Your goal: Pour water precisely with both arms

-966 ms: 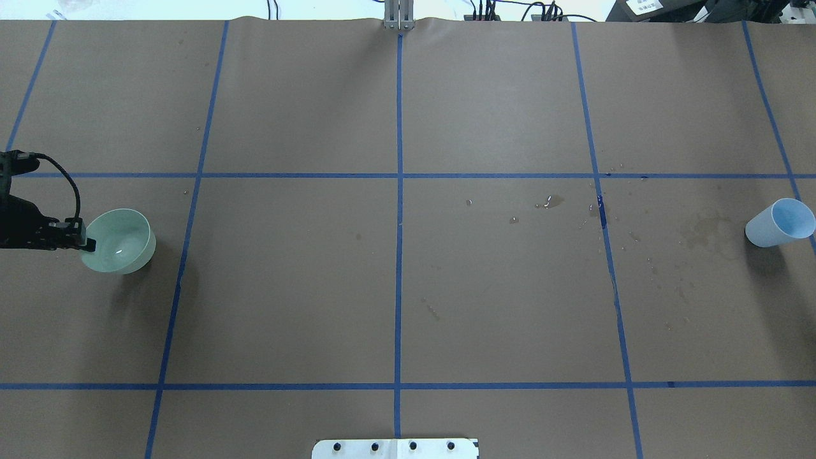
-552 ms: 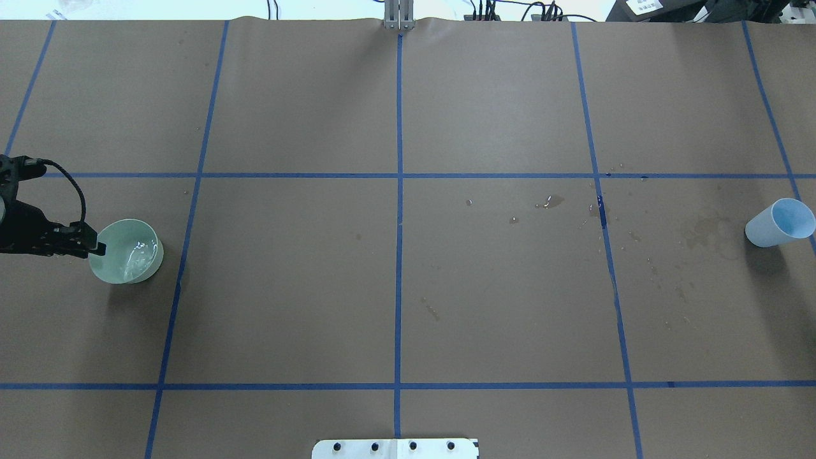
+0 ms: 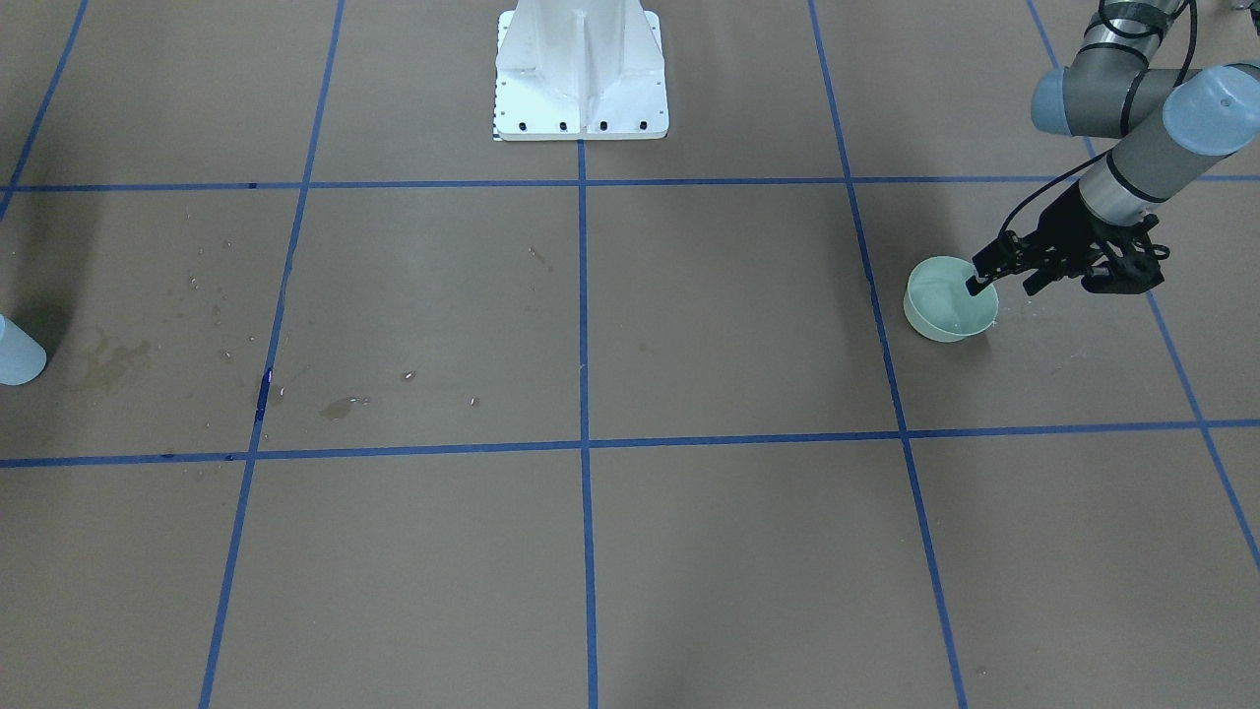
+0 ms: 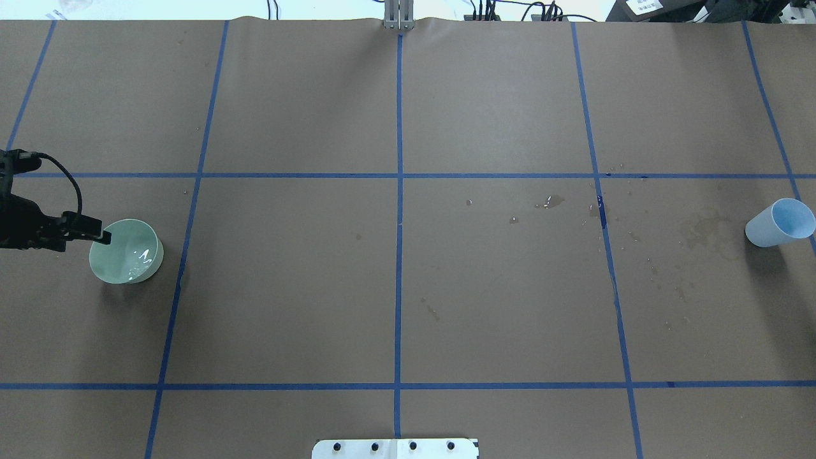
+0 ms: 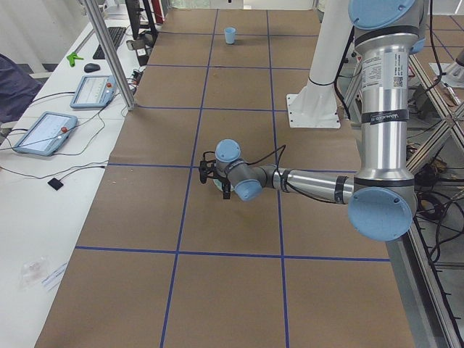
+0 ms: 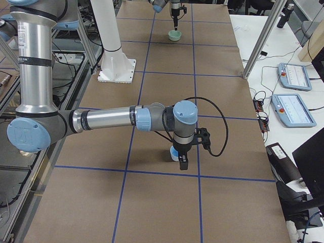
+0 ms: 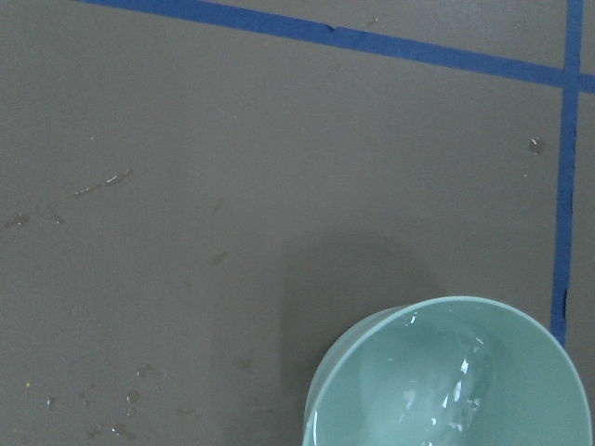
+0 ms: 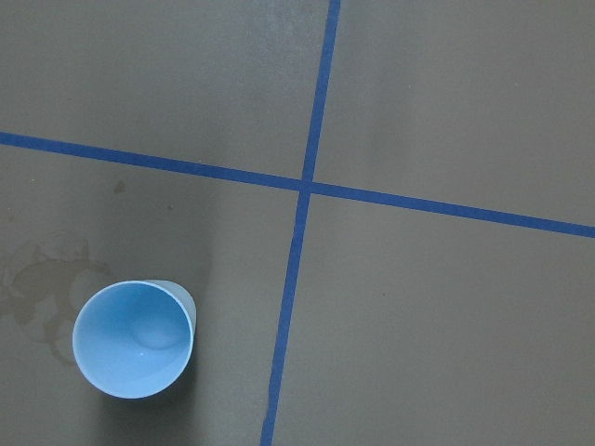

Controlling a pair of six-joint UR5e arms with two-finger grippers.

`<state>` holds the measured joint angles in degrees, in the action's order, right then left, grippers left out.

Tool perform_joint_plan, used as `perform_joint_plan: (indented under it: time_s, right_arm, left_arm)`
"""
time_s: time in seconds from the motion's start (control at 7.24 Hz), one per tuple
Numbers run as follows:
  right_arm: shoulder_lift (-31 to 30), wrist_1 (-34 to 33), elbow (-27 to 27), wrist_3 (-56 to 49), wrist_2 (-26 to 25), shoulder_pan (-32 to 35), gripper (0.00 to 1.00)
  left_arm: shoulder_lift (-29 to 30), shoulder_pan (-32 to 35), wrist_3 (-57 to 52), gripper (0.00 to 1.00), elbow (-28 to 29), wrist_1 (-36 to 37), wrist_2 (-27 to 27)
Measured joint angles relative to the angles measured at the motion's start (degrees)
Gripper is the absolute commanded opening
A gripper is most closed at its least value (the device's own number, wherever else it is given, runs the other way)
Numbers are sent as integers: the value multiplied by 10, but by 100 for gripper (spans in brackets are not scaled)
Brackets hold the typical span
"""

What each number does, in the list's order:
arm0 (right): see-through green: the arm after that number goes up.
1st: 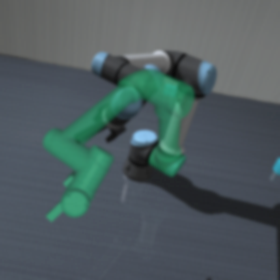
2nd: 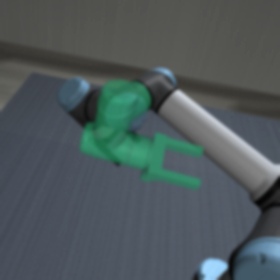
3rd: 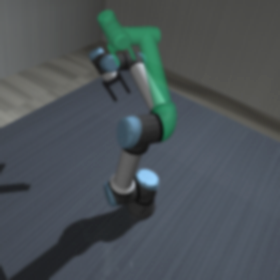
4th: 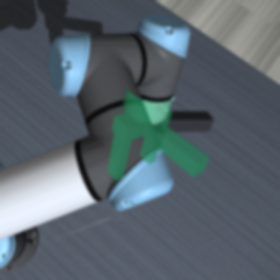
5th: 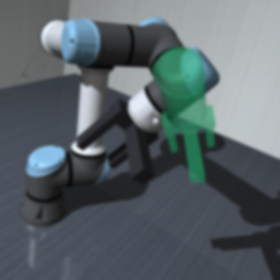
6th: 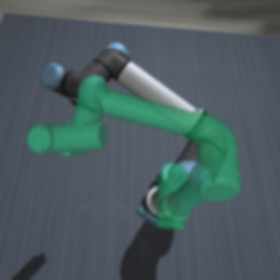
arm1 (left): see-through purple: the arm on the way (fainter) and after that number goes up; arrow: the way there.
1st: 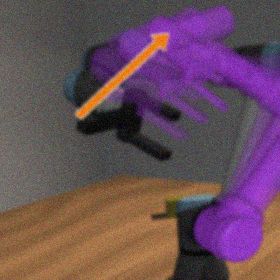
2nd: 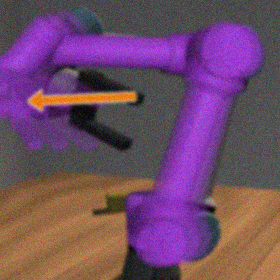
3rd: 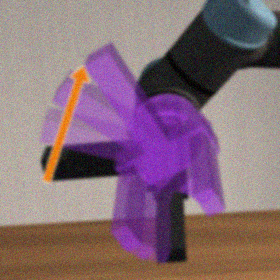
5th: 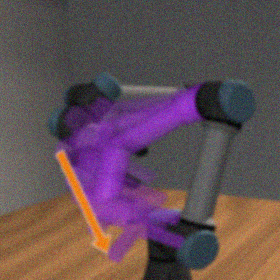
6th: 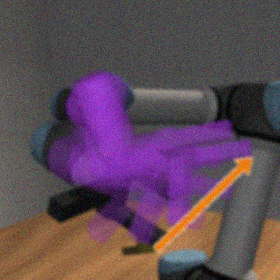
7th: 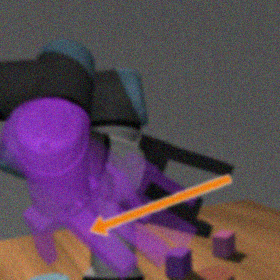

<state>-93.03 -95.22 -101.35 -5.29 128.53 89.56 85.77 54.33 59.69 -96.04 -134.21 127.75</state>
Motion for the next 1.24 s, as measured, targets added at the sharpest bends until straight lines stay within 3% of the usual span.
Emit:
perform_joint_plan:
  time_s: [0.14,0.69,0.97,1.24]
  right_arm:
    - [-2,-1,2,0,1,0,99]
    - [-10,-1,5,2,9,-1,99]
    - [1,1,10,43,9,-10,99]
    - [12,2,12,87,11,-24,99]
  left_arm:
    - [2,29,-46,100,-2,31,0]
    - [64,193,-430,100,1,335,1]
    - [71,253,-520,100,29,396,26]
    - [68,285,-537,100,47,405,70]
